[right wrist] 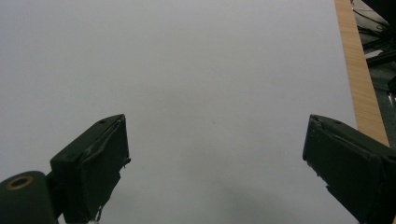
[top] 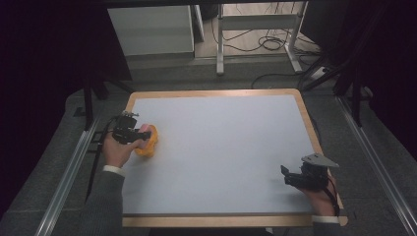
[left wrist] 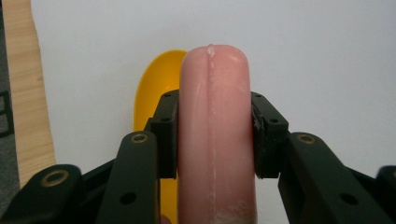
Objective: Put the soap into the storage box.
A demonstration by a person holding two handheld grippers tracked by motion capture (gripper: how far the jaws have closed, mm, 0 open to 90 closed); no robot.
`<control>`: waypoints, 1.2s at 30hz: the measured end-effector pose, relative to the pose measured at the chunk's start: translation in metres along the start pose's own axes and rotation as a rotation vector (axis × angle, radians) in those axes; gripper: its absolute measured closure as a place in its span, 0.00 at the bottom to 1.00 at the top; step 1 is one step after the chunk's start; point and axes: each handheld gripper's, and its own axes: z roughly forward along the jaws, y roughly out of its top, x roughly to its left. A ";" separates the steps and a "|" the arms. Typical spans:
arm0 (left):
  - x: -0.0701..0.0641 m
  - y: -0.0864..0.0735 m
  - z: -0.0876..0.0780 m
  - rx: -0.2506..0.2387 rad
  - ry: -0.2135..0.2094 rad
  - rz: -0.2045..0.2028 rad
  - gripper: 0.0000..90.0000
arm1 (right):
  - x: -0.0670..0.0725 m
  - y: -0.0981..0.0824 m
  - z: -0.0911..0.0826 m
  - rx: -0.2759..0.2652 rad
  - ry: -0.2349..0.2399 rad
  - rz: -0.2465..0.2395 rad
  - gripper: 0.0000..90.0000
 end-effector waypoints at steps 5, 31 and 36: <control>0.003 -0.002 0.008 0.019 0.015 -0.011 0.67 | 0.000 0.000 0.000 0.001 0.000 -0.002 0.07; -0.012 -0.011 -0.020 -0.113 -0.021 0.039 0.32 | 0.000 0.000 0.000 0.003 -0.003 -0.006 0.07; -0.023 -0.020 -0.034 -0.162 -0.090 0.085 0.31 | -0.001 -0.001 -0.001 0.002 -0.004 -0.001 0.07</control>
